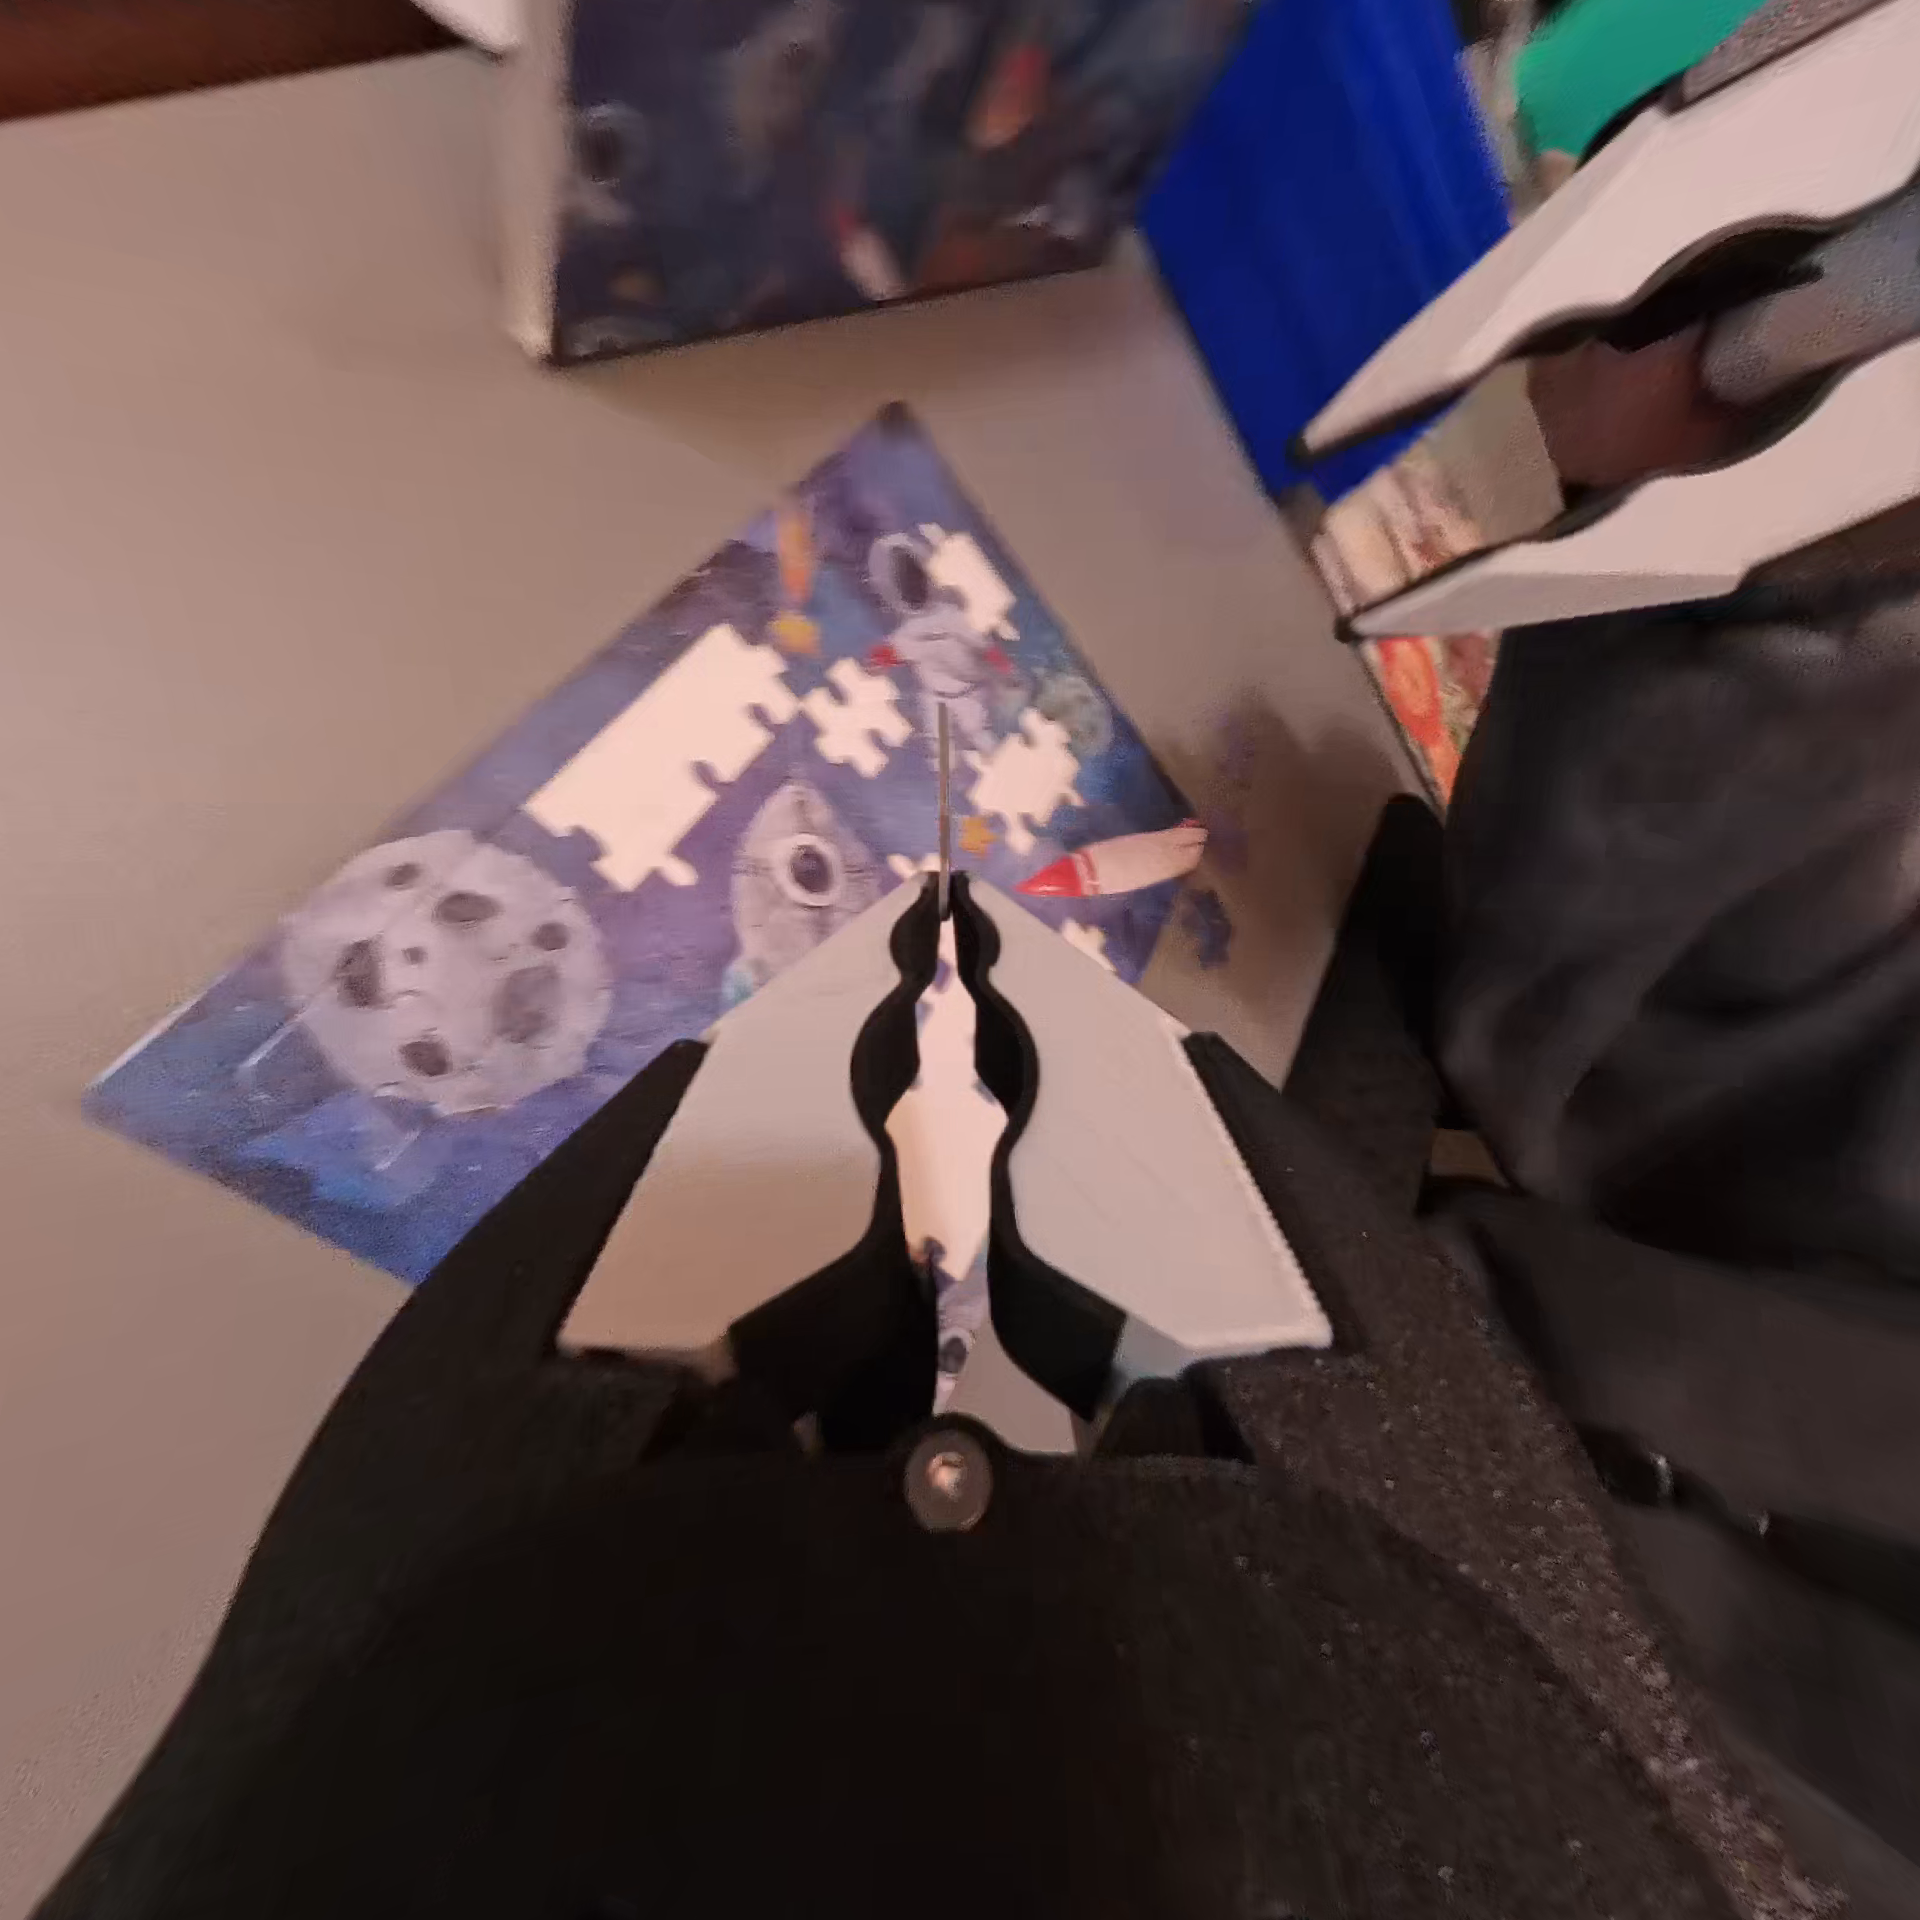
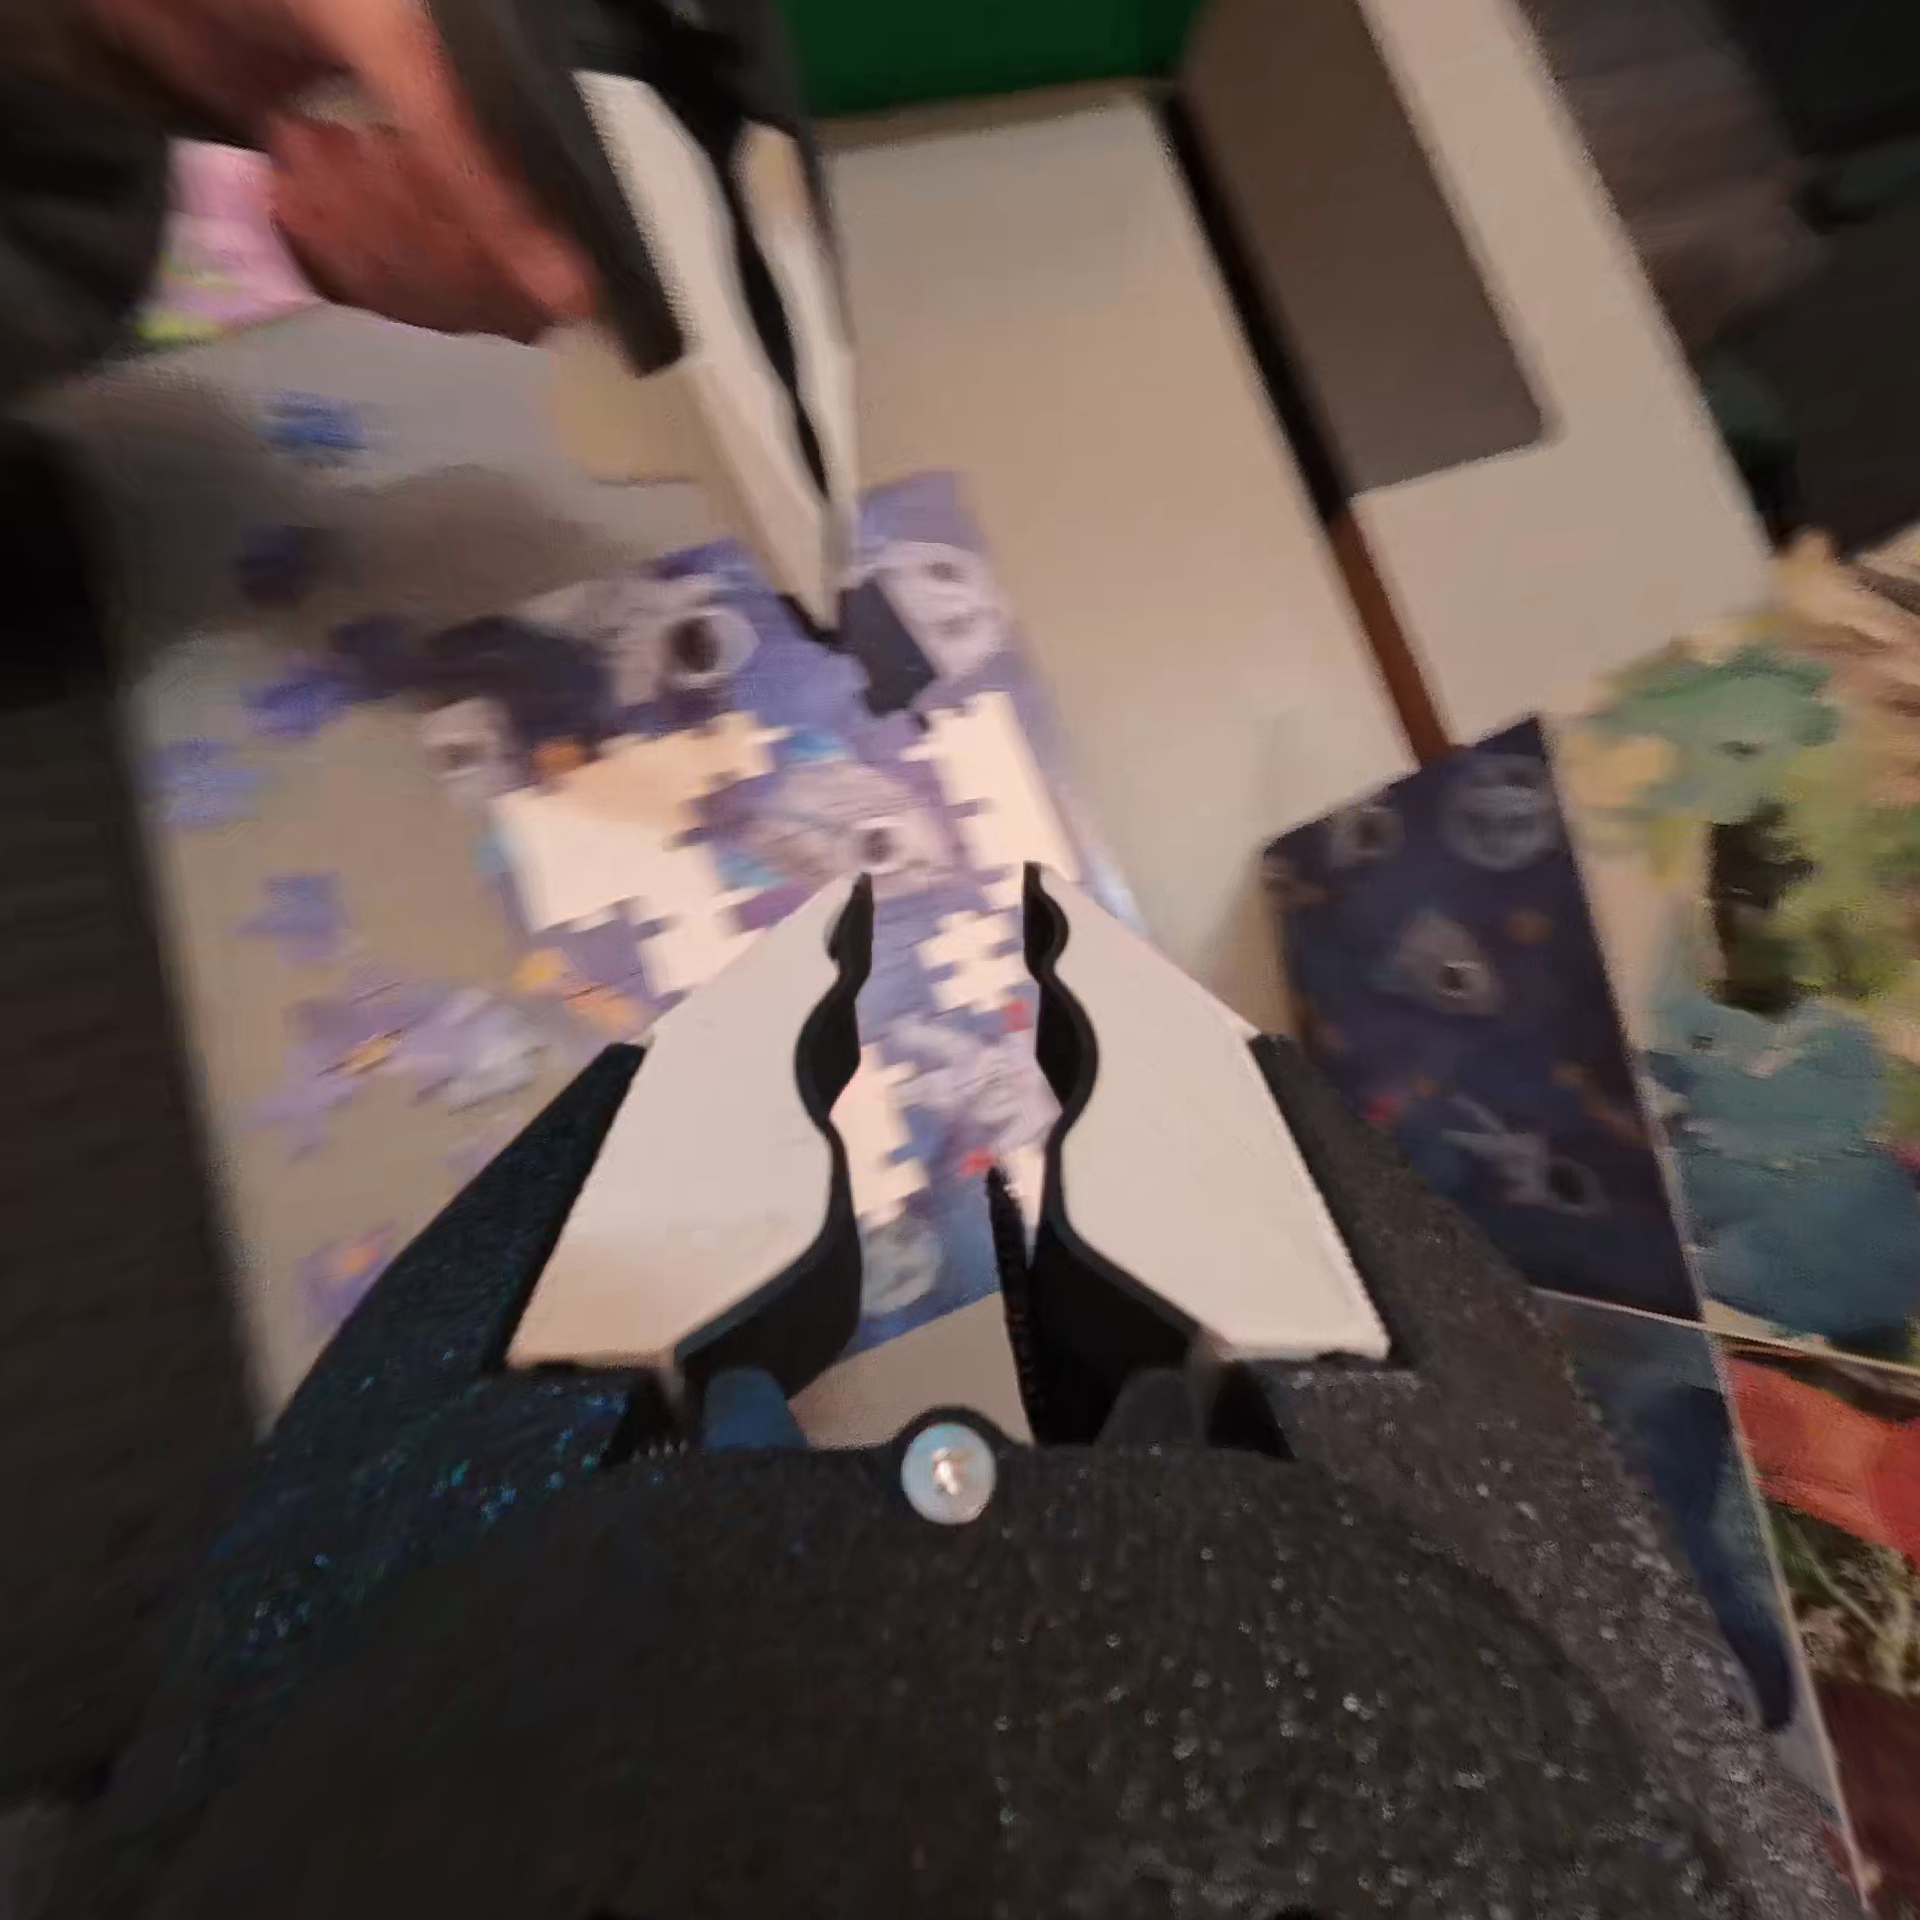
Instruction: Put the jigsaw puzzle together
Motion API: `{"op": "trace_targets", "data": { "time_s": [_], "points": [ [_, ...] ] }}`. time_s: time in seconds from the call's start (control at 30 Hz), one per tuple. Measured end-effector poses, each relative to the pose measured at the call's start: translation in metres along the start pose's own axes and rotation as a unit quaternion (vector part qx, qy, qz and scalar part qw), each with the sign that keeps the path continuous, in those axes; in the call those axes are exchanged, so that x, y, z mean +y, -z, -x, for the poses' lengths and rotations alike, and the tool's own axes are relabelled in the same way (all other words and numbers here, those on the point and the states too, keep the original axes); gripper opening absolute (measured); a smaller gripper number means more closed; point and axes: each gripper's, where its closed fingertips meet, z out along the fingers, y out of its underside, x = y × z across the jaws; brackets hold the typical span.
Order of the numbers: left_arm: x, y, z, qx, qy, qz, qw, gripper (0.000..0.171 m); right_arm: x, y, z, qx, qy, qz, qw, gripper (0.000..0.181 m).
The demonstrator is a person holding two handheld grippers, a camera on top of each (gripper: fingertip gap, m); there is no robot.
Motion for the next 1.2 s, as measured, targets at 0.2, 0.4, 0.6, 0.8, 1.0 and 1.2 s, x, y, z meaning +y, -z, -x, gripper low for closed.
{"op": "trace_targets", "data": {
  "time_s": [0.2,0.4,0.6,0.8,1.0,1.2],
  "points": [
    [-0.002,-0.036,0.029,0.023,0.085,0.03,0.996,0.002,0.036,-0.079,-0.022,0.055,-0.067,-0.094,0.992,0.016],
    [-0.006,-0.052,0.038,0.095,0.137,-0.005,0.986,0.002,0.049,-0.075,-0.03,0.067,-0.068,-0.118,0.988,0.012],
    [-0.001,-0.059,0.049,0.076,0.122,0.008,0.99,0.002,0.06,-0.081,-0.04,0.088,-0.053,-0.088,0.991,0.011],
    [-0.004,-0.071,0.046,0.071,0.118,0.029,0.99,0.002,0.063,-0.095,-0.044,0.086,-0.059,-0.078,0.992,0.0],
    [-0.003,-0.08,0.049,0.063,0.126,0.039,0.989,0.002,0.063,-0.102,-0.046,0.086,-0.07,-0.071,0.991,0.0],
    [-0.004,-0.081,0.046,0.075,0.127,0.038,0.988,0.002,0.065,-0.11,-0.041,0.091,-0.053,-0.052,0.993,0.0]
  ]
}}
